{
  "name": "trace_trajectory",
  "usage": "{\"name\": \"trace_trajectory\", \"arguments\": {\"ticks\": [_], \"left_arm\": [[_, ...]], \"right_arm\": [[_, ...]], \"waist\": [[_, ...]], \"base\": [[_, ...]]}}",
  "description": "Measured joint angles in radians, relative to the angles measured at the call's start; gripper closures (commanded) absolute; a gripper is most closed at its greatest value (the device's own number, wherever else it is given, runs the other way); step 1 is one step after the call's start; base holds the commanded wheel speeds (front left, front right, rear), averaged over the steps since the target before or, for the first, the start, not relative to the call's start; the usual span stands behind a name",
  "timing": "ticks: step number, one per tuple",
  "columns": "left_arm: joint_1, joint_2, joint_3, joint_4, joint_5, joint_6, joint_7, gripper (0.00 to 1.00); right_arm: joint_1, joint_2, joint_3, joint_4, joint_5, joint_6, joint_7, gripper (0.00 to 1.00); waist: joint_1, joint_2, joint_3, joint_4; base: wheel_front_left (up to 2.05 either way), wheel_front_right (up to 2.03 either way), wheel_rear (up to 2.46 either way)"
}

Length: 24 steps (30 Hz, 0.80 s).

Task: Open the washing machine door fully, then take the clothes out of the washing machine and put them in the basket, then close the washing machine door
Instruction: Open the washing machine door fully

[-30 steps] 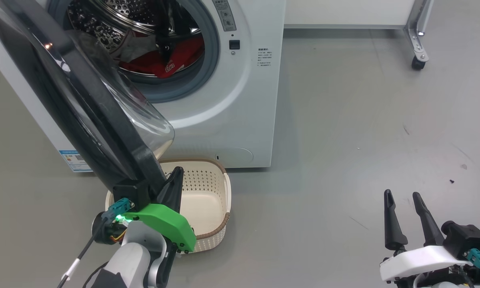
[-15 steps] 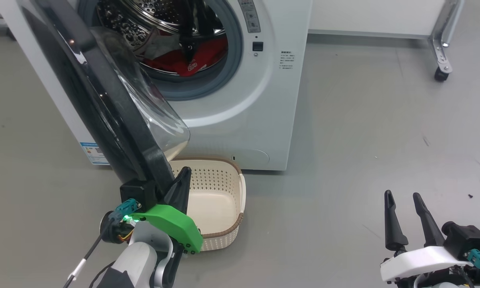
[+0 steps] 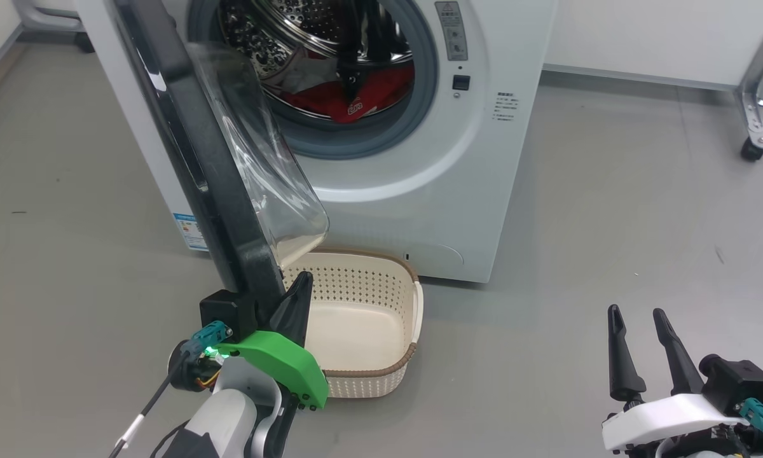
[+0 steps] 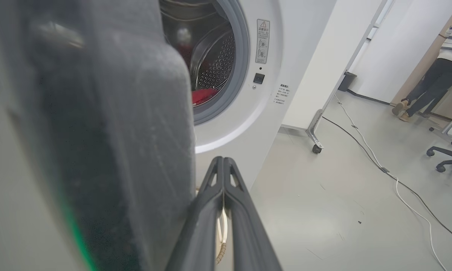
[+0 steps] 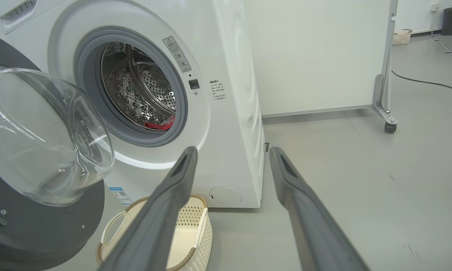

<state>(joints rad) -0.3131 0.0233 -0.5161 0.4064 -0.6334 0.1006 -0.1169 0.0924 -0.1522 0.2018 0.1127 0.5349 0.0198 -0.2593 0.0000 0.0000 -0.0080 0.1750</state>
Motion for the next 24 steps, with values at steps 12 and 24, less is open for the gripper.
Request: {"name": "trace_trajectory", "arguments": {"ticks": [12,24], "left_arm": [[0.000,0.001,0.003,0.021,-0.015,0.000,-0.018,1.00],[-0.004,0.003,0.040,0.044,-0.018,0.008,-0.036,1.00]], "right_arm": [[0.010,0.010,-0.002,0.002,-0.003,0.007,0.000,0.00],[0.018,0.013,0.003,0.003,-0.026,0.015,0.000,0.00]], "waist": [[0.0000,0.0000,-0.002,0.078],[0.0000,0.0000,0.009,0.148]], "base": [[0.00,0.00,0.00],[0.00,0.00,0.00]]}}
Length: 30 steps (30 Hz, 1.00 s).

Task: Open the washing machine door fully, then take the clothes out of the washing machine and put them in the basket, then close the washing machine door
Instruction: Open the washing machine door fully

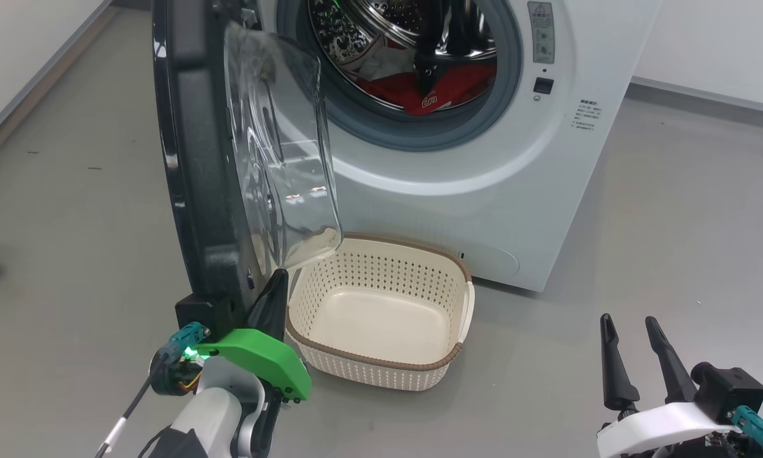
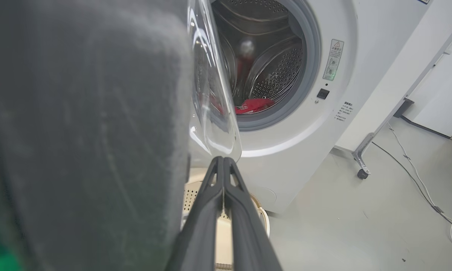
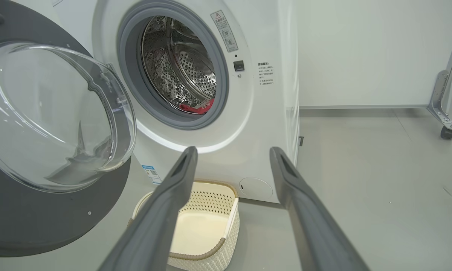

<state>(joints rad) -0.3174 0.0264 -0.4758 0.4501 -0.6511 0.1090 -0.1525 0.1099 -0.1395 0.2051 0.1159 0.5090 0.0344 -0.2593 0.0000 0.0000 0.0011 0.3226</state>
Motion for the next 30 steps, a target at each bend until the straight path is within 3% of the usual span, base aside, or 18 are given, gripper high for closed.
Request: {"name": "trace_trajectory", "arguments": {"ticks": [11,30], "left_arm": [[-0.007,0.002,0.053,0.005,-0.009,0.000,-0.024,1.00],[-0.011,0.061,0.231,0.018,-0.077,0.002,-0.064,1.00]], "right_arm": [[0.000,-0.001,0.006,0.001,-0.003,0.007,0.000,0.00],[-0.014,-0.020,0.021,0.003,-0.021,0.009,0.008,0.00]], "waist": [[0.0000,0.0000,0.032,0.034],[0.0000,0.0000,0.092,0.075]], "base": [[0.00,0.00,0.00],[0.00,0.00,0.00]]}}
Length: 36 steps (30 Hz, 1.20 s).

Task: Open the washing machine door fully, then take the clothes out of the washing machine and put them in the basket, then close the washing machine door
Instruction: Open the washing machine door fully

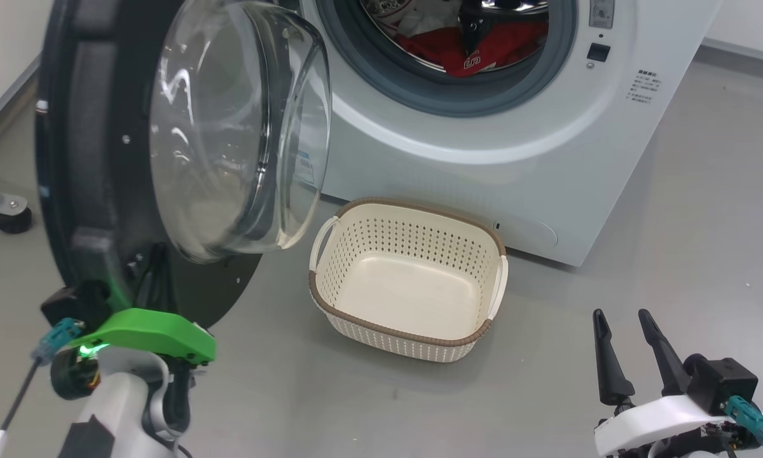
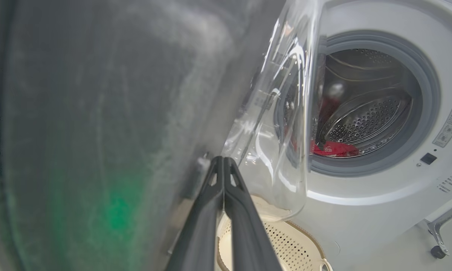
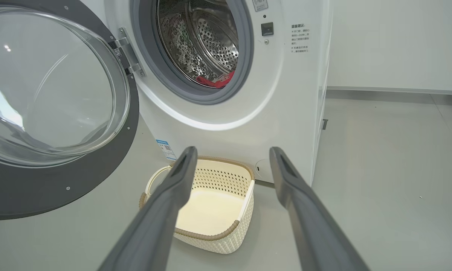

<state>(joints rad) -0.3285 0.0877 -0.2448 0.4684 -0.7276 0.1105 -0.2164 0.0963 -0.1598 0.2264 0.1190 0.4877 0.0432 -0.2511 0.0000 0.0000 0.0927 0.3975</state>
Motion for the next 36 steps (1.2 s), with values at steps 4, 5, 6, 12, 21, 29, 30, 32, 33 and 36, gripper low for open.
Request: {"name": "trace_trajectory", "arguments": {"ticks": [4,5,6,12,21,29,30,32,33,36], "left_arm": [[0.000,0.033,0.059,-0.001,-0.012,0.000,-0.005,1.00],[0.000,0.041,0.073,0.000,-0.014,0.000,-0.005,1.00],[0.000,0.051,0.088,0.000,-0.022,0.000,-0.006,1.00],[0.000,0.098,0.179,-0.001,-0.062,0.000,-0.014,1.00],[-0.050,0.152,0.238,-0.001,-0.074,0.000,-0.014,1.00],[-0.088,0.196,0.290,0.008,-0.116,0.008,-0.014,1.00],[-0.094,0.201,0.299,0.010,-0.119,0.008,-0.013,1.00],[-0.106,0.218,0.312,0.015,-0.120,0.008,-0.012,1.00],[-0.112,0.226,0.319,0.018,-0.124,0.008,-0.012,1.00],[-0.133,0.248,0.342,0.030,-0.132,0.008,-0.003,1.00]], "right_arm": [[-0.015,-0.007,0.009,-0.008,-0.007,0.007,0.013,0.00],[-0.017,-0.008,0.010,-0.010,-0.008,0.007,0.018,0.00],[-0.019,-0.009,0.011,-0.012,-0.010,0.007,0.019,0.00],[-0.033,-0.032,0.010,-0.029,-0.023,0.007,0.038,0.00],[-0.075,-0.065,0.009,-0.069,-0.051,0.007,0.070,0.00],[-0.094,-0.091,0.003,-0.098,-0.061,0.006,0.089,0.00],[-0.095,-0.095,0.001,-0.102,-0.061,0.006,0.093,0.00],[-0.099,-0.099,-0.001,-0.109,-0.064,0.006,0.097,0.00],[-0.103,-0.101,-0.002,-0.113,-0.066,0.006,0.098,0.00],[-0.116,-0.109,-0.006,-0.128,-0.068,0.000,0.107,0.00]], "waist": [[0.0000,0.0000,0.026,-0.003],[0.0000,0.0000,0.032,-0.004],[0.0000,0.0000,0.038,-0.006],[0.0000,0.0000,0.079,-0.018],[0.0000,0.0000,0.154,-0.039],[0.0000,0.0000,0.217,-0.058],[0.0000,0.0000,0.226,-0.061],[0.0000,0.0000,0.244,-0.066],[0.0000,0.0000,0.253,-0.068],[0.0000,0.0000,0.280,-0.074]], "base": [[0.00,0.00,0.00],[0.00,0.00,0.00],[0.00,0.00,0.00],[0.00,0.00,0.00],[0.00,0.00,0.00],[0.00,0.00,0.00],[0.00,0.00,0.00],[0.00,0.00,0.00],[0.00,0.00,0.00],[0.00,0.00,0.00]]}}
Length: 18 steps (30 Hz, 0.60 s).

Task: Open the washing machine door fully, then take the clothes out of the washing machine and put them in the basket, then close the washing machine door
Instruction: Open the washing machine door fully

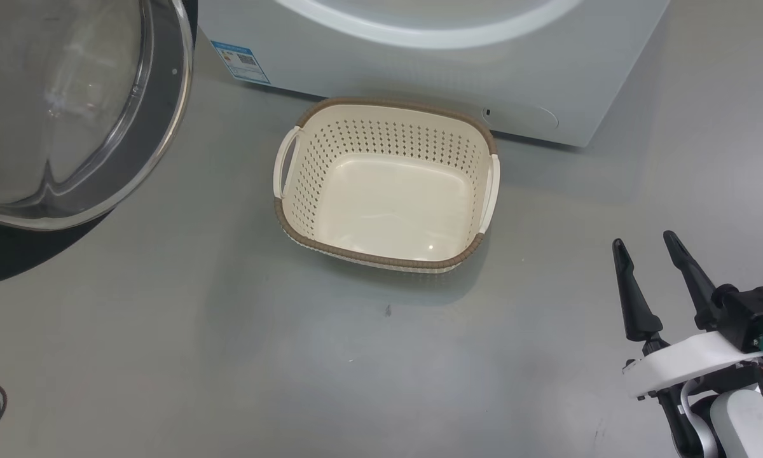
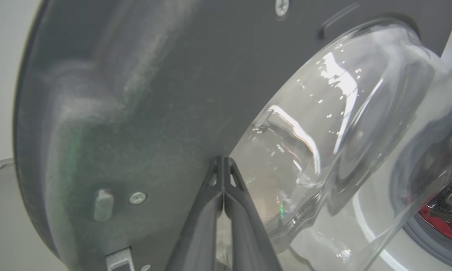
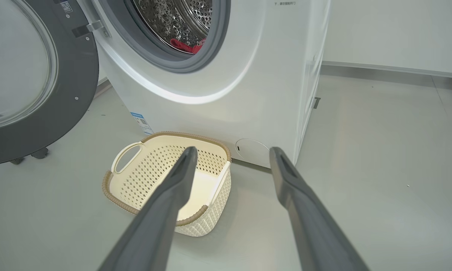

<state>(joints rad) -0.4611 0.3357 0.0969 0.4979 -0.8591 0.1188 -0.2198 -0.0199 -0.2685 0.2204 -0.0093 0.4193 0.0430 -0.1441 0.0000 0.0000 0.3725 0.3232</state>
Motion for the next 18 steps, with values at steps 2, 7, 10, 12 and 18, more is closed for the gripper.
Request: {"name": "trace_trajectory", "arguments": {"ticks": [2,7,10,12,18], "left_arm": [[-0.014,0.011,0.007,0.005,-0.003,0.000,0.000,1.00],[-0.046,0.030,0.033,0.019,-0.021,0.000,0.000,1.00],[-0.065,0.034,0.043,0.035,-0.035,0.000,0.000,1.00],[-0.075,0.031,0.043,0.045,-0.037,0.000,-0.001,1.00],[-0.082,0.018,0.032,0.080,-0.037,-0.001,-0.006,1.00]], "right_arm": [[-0.002,-0.007,-0.002,-0.007,0.000,-0.002,0.008,0.00],[-0.013,-0.021,-0.011,-0.019,-0.004,-0.003,0.016,0.00],[-0.019,-0.026,-0.016,-0.027,-0.007,-0.003,0.017,0.00],[-0.020,-0.031,-0.022,-0.026,-0.007,-0.003,0.017,0.00],[-0.023,-0.035,-0.025,-0.021,-0.007,-0.003,0.017,0.00]], "waist": [[0.0000,0.0000,0.018,-0.003],[0.0000,0.0000,0.059,-0.009],[0.0000,0.0000,0.082,-0.010],[0.0000,0.0000,0.094,-0.011],[0.0000,0.0000,0.102,-0.006]], "base": [[0.00,0.00,0.00],[0.00,0.00,0.00],[0.00,0.00,0.00],[0.00,0.00,0.00],[0.00,0.00,0.00]]}}
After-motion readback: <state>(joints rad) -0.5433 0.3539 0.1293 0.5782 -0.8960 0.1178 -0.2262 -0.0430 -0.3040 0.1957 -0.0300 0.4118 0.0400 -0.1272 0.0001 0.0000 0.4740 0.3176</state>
